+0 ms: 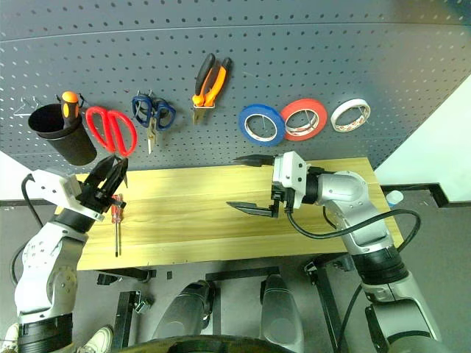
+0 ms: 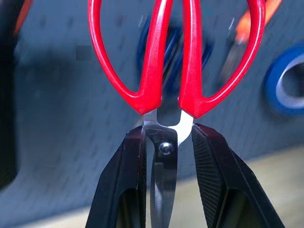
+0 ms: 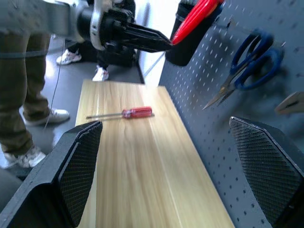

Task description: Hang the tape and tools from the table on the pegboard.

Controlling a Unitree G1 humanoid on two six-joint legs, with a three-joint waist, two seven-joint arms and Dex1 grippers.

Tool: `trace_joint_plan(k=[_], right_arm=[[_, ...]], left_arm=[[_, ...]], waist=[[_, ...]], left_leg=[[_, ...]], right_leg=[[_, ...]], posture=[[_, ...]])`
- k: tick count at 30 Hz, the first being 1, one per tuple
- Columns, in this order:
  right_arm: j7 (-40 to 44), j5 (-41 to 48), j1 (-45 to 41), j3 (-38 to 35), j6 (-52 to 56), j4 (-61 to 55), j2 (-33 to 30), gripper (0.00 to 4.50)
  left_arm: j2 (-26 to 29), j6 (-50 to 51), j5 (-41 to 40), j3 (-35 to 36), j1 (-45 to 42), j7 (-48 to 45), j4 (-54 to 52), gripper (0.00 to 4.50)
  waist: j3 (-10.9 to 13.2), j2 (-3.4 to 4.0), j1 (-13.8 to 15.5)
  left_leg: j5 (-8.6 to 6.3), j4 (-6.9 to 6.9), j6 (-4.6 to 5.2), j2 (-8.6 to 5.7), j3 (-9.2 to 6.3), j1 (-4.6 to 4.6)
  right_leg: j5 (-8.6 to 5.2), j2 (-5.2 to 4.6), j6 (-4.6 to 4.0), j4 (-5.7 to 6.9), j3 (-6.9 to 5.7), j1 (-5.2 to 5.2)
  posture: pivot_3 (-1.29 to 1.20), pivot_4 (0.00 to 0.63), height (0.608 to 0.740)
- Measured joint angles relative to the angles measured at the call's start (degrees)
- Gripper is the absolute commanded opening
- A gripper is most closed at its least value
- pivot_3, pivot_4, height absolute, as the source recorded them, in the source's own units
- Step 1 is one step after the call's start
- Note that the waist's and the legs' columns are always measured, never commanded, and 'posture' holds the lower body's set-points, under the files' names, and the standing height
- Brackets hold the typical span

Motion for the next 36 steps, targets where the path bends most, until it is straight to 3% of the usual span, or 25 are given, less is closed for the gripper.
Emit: trace_joint_plan(k=[8, 21, 30, 36], right_arm=[[0.19, -0.03, -0.04, -0.05, 1.42, -1.03, -0.14, 4.5], [-0.6, -0.24, 0.13, -0.05, 1.45, -2.05, -0.13, 4.5], [-0.88, -1.39, 0.33, 0.09, 1.11, -2.05, -0.13, 4.5], [1.07, -2.67, 2.37, 1.08, 0.88, -1.86, -0.68, 4.5]], left_arm=[[0.04, -0.79, 3.34, -1.3, -7.68, 5.35, 7.26, 1.03], [1.25, -1.03, 7.01, -5.24, -10.08, 5.77, 11.85, 1.03], [2.09, 1.8, 7.99, -6.25, -9.98, 7.0, 12.55, 4.13], [6.26, 16.72, 10.41, -6.71, -4.94, 10.41, 11.72, 4.13]], waist=[[-0.33, -0.16, 0.07], [-0.44, -0.16, -0.03], [-0.73, -0.16, -0.09], [-0.76, -0.16, -0.32]], left_leg=[[0.0, 0.05, 0.01, -0.01, 0.01, 0.01], [0.0, 0.04, 0.01, -0.01, 0.01, 0.03], [0.0, 0.04, 0.01, -0.01, 0.01, 0.04], [-0.01, 0.02, 0.04, 0.0, 0.01, 0.06]], right_leg=[[0.04, 0.01, 0.05, 0.0, 0.0, 0.05], [0.05, 0.01, 0.07, 0.01, 0.0, 0.05], [0.05, 0.01, 0.07, 0.01, 0.0, 0.05], [0.05, 0.03, 0.08, 0.05, 0.0, 0.04]], posture=[[-0.06, 0.119, 0.732], [-0.06, 0.111, 0.732], [-0.06, 0.11, 0.732], [-0.04, 0.126, 0.732]])
